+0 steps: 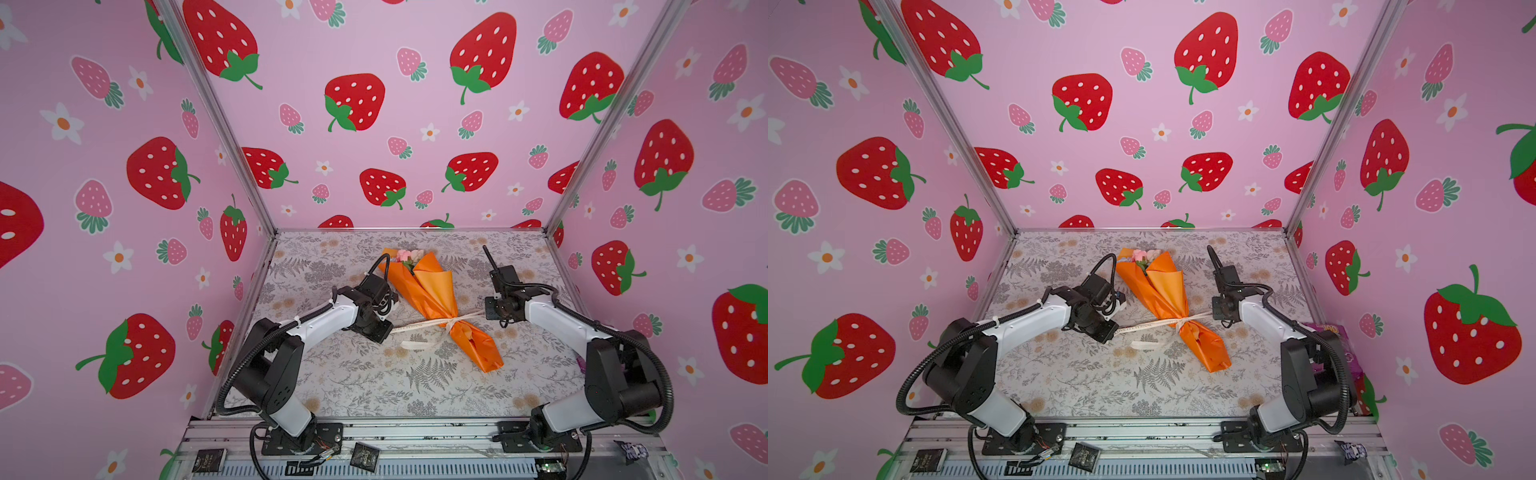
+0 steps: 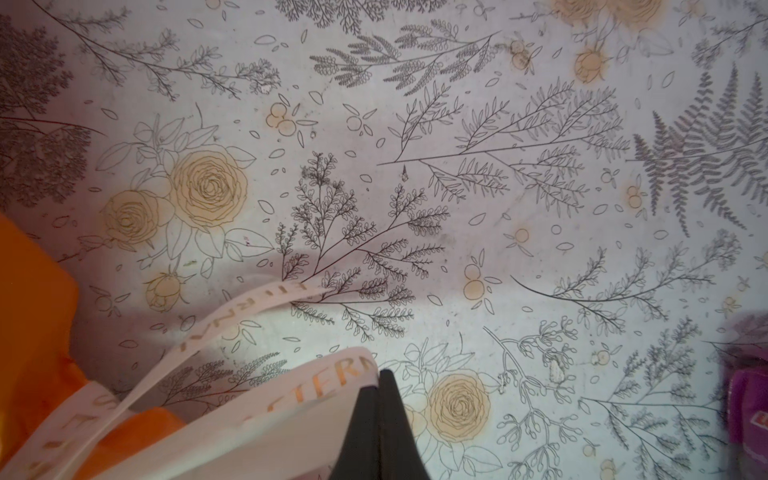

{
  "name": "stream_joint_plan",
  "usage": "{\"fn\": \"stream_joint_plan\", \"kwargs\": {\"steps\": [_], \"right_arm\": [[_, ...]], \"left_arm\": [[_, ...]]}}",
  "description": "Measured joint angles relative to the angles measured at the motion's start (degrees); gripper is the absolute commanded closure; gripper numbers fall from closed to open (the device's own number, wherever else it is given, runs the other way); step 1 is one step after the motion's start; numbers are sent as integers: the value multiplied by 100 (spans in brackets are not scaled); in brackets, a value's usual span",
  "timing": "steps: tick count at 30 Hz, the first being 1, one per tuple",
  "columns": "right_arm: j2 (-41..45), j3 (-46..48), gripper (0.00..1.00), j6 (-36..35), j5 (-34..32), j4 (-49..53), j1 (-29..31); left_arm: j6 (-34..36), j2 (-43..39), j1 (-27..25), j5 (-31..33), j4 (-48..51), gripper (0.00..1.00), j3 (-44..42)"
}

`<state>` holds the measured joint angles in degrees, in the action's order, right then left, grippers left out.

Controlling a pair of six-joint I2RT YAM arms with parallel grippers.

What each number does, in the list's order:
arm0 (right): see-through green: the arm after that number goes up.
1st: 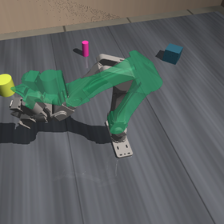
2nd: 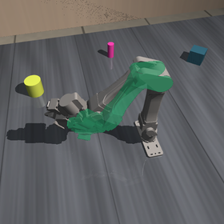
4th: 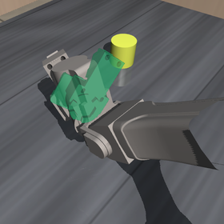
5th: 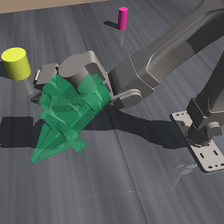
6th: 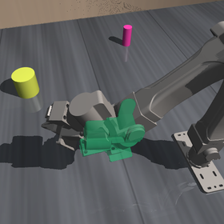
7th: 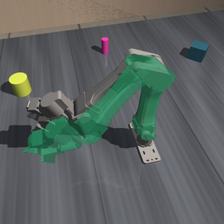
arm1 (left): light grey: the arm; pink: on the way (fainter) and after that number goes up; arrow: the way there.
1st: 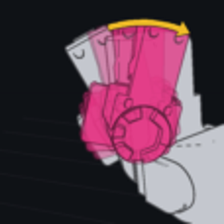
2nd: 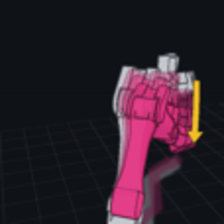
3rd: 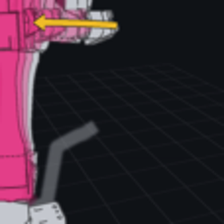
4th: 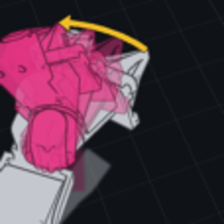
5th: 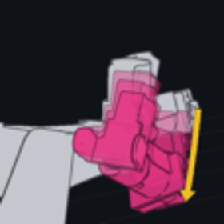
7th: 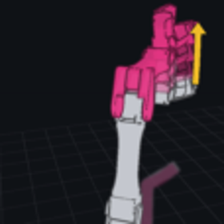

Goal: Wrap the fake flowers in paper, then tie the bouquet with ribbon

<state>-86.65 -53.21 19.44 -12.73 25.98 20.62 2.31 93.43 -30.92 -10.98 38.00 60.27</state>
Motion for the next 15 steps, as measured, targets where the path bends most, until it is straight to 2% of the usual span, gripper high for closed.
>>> {"fn": "stream_joint_plan", "kwargs": {"steps": [15], "right_arm": [[-70,81,100,-70,251,-44,-240]], "left_arm": [[-17,186,160,413,-44,100,0]]}}
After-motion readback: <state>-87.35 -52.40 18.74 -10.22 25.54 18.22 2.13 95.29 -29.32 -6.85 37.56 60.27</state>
